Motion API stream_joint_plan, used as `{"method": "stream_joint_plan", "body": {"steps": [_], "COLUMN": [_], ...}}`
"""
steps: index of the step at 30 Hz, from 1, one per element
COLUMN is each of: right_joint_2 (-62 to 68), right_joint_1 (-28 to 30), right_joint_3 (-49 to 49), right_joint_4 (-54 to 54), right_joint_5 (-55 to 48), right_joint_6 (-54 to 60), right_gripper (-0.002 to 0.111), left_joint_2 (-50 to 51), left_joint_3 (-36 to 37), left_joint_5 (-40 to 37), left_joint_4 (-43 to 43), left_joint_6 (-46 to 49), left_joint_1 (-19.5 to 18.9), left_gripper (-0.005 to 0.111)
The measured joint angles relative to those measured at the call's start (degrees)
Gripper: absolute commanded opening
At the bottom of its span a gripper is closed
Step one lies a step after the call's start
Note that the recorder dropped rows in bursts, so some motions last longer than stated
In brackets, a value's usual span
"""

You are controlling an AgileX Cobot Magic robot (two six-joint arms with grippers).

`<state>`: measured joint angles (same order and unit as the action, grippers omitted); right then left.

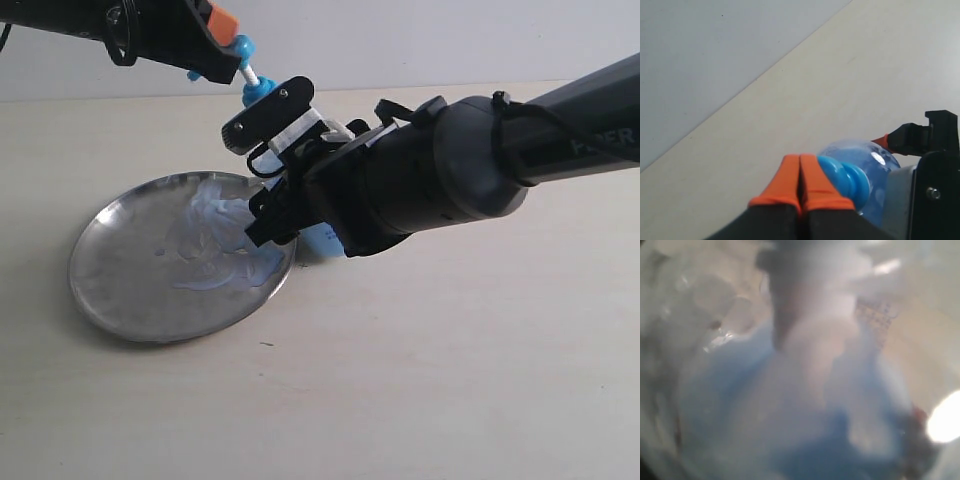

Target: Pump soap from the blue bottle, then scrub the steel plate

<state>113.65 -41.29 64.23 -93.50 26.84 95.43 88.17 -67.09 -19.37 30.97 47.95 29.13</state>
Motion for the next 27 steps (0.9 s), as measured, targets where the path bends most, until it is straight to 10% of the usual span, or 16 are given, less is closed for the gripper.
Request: {"method": "stream_joint_plan", "body": {"steps": [27], "right_joint_2": [0.00], "right_joint_1": [0.10], "right_joint_3": [0.00], "right_joint_4": [-1.14], "right_joint_5": [0.37], "right_joint_6": [-0.43], "right_gripper": [0.000], "left_joint_2": [2.36], "left_joint_3": [-0.70], "left_joint_5": [1.79], "left_joint_4": [1.46], "left_joint_6": [1.03], "left_joint_1": [1.39], "left_gripper": [0.000]}}
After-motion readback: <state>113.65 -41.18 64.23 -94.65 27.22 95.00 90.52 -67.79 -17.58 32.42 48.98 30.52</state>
